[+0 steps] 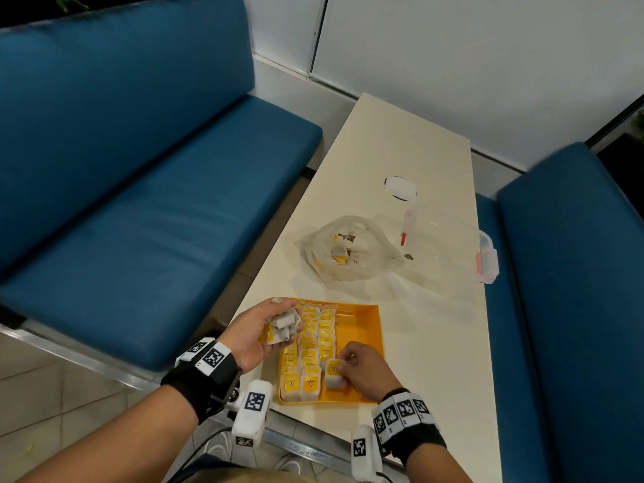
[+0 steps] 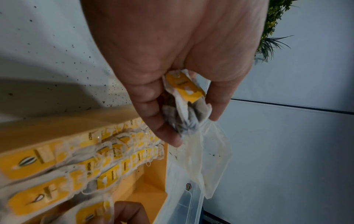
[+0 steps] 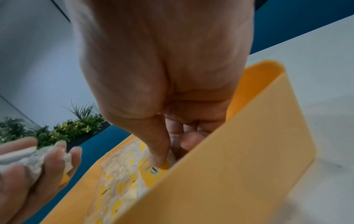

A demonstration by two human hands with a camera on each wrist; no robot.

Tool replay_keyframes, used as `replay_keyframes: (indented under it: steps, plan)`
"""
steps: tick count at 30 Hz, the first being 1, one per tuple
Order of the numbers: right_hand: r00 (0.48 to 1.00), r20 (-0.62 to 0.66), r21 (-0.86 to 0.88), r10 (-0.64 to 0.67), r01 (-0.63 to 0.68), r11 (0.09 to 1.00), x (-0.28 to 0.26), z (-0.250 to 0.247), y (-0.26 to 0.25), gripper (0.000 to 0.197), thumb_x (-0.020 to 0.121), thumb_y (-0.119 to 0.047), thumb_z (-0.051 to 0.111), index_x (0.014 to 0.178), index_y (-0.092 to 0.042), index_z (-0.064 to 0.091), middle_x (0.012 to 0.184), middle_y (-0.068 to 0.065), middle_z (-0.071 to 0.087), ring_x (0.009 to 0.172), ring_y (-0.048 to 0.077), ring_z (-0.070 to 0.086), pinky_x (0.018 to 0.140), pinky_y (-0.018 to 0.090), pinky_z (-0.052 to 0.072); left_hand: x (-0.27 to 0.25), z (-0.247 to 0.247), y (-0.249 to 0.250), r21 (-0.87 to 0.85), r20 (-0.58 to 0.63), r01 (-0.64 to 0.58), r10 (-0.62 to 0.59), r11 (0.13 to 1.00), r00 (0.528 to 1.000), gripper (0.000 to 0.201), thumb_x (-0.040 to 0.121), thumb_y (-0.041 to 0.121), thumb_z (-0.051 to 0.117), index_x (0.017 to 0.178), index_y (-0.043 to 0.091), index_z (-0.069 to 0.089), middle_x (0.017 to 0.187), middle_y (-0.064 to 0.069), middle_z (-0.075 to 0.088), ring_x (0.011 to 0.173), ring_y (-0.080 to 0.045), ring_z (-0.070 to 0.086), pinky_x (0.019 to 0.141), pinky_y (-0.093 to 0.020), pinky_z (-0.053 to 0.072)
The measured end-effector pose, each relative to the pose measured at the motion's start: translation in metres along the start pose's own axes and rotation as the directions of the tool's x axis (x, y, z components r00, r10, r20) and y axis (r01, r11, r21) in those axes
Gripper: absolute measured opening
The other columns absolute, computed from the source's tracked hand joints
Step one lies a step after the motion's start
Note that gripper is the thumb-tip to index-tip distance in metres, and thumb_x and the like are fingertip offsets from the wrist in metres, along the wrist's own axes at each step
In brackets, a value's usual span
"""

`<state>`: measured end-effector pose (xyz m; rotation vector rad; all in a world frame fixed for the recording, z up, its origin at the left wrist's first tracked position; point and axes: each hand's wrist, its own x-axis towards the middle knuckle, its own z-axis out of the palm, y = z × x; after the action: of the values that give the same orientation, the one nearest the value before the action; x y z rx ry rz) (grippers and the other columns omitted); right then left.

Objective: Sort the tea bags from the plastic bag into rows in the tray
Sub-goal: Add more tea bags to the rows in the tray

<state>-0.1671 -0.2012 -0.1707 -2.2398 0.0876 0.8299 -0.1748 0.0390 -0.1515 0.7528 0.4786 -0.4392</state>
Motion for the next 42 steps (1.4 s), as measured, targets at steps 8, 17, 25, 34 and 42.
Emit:
replay_keyframes:
  steps: [8, 17, 25, 34, 42]
  plan:
    - [0.996, -0.076, -0.059, 0.048, -0.052, 0.997, 0.013, 0.015, 0.0, 0.013, 0.092, -0.009, 0.06, 0.087, -0.02, 0.059, 0.074, -0.002, 0.067, 0.052, 0.009, 0.065, 0.046, 0.022, 0.046, 0.003, 0.0, -0.007, 0.007, -0.001, -0.003, 0.003, 1.0, 1.0, 0.034, 0.093, 0.018, 0.065, 0.124, 0.004, 0.063, 0.101, -0.016, 0.069, 0.079, -0.027, 0.07, 0.065, -0.032, 0.059]
    - [0.979, -0.175, 0.0, 0.106, -0.108, 0.994, 0.021, 0.024, -0.008, 0.01, 0.091, -0.007, 0.061, 0.088, -0.016, 0.059, 0.084, 0.009, 0.069, 0.057, 0.022, 0.068, 0.053, 0.034, 0.059, 0.008, -0.003, -0.009, 0.036, -0.027, 0.011, -0.01, 0.999, 1.0, 0.032, 0.096, 0.018, 0.065, 0.124, 0.003, 0.062, 0.105, -0.018, 0.068, 0.086, -0.03, 0.071, 0.07, -0.036, 0.058]
    - [0.966, -0.24, -0.035, 0.097, -0.108, 0.993, 0.018, 0.026, -0.016, 0.01, 0.088, -0.008, 0.061, 0.09, -0.017, 0.058, 0.087, 0.006, 0.067, 0.065, 0.02, 0.067, 0.064, 0.041, 0.061, 0.01, -0.006, -0.007, 0.036, -0.023, 0.031, -0.03, 0.999, 0.999, 0.035, 0.095, 0.02, 0.066, 0.125, 0.003, 0.062, 0.107, -0.019, 0.068, 0.088, -0.031, 0.07, 0.072, -0.037, 0.058]
    - [0.735, -0.187, -0.245, -0.652, 0.608, 0.755, -0.015, 0.006, -0.097, 0.009, 0.089, -0.016, 0.067, 0.095, -0.022, 0.068, 0.09, -0.01, 0.05, 0.075, 0.007, 0.057, 0.07, 0.018, 0.046, 0.012, 0.011, 0.005, 0.019, -0.011, 0.112, -0.112, 0.994, 0.994, 0.034, 0.099, 0.043, 0.053, 0.098, 0.013, 0.069, 0.087, -0.012, 0.068, 0.076, -0.024, 0.067, 0.074, -0.034, 0.053]
    - [0.656, 0.092, -0.638, -0.749, 0.617, 0.461, -0.008, 0.021, -0.109, 0.023, 0.086, -0.024, 0.067, 0.109, -0.024, 0.066, 0.105, -0.002, 0.056, 0.094, 0.018, 0.053, 0.072, 0.028, 0.047, 0.015, 0.012, 0.014, -0.024, -0.091, 0.134, -0.135, 0.991, 0.987, 0.059, 0.1, 0.055, 0.046, 0.127, 0.007, 0.068, 0.121, -0.013, 0.067, 0.106, -0.027, 0.065, 0.079, -0.038, 0.055]
